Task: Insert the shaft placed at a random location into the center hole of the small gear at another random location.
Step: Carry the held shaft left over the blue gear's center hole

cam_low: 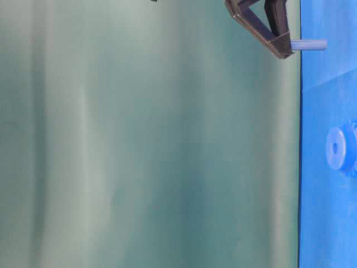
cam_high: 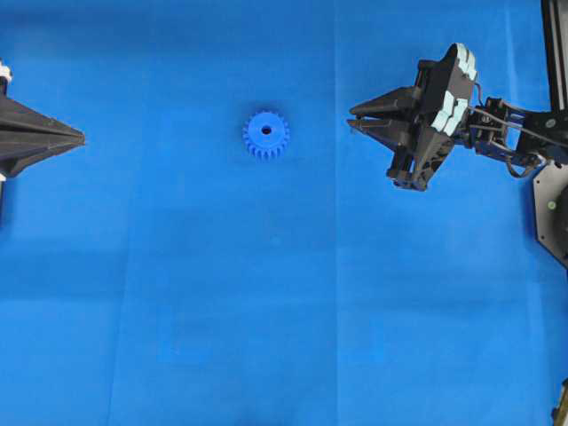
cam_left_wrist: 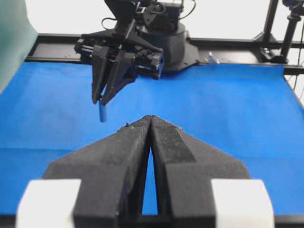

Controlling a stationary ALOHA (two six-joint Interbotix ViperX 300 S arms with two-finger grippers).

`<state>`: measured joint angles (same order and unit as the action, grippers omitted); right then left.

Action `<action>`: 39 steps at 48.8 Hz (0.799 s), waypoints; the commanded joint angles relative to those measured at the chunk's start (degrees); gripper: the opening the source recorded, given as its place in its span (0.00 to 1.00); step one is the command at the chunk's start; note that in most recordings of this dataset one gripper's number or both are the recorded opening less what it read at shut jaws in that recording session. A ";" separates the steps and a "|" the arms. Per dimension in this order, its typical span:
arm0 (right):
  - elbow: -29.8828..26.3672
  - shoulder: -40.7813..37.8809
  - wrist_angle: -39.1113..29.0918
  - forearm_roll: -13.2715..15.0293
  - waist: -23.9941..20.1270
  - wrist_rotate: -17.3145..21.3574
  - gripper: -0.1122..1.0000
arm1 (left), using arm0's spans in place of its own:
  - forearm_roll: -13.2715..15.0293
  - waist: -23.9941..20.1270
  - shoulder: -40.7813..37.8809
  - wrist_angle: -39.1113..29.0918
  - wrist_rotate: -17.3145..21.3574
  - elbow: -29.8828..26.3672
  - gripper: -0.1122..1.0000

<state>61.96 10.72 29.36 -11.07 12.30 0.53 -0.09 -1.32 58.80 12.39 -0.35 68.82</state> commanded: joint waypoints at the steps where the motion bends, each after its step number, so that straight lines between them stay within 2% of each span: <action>1: -0.97 1.05 0.26 0.09 0.09 -0.18 0.12 | -0.09 -0.18 -0.26 0.35 -0.09 -0.62 0.10; 14: -3.60 -1.14 0.70 0.09 0.00 -0.09 0.12 | 0.00 -0.18 -0.18 0.35 -0.09 -0.62 0.10; 29: -15.82 -10.11 -1.23 2.81 -1.85 -0.26 0.12 | 0.00 -0.18 -0.26 0.18 -0.09 -0.62 0.10; 39: -21.71 -13.71 -3.96 3.69 -2.02 -0.35 0.12 | -0.09 -0.09 -0.26 0.26 -0.18 -0.62 0.10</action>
<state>42.80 -3.08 25.84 -7.82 10.37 0.26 -0.09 -1.41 58.80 12.39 -0.44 68.73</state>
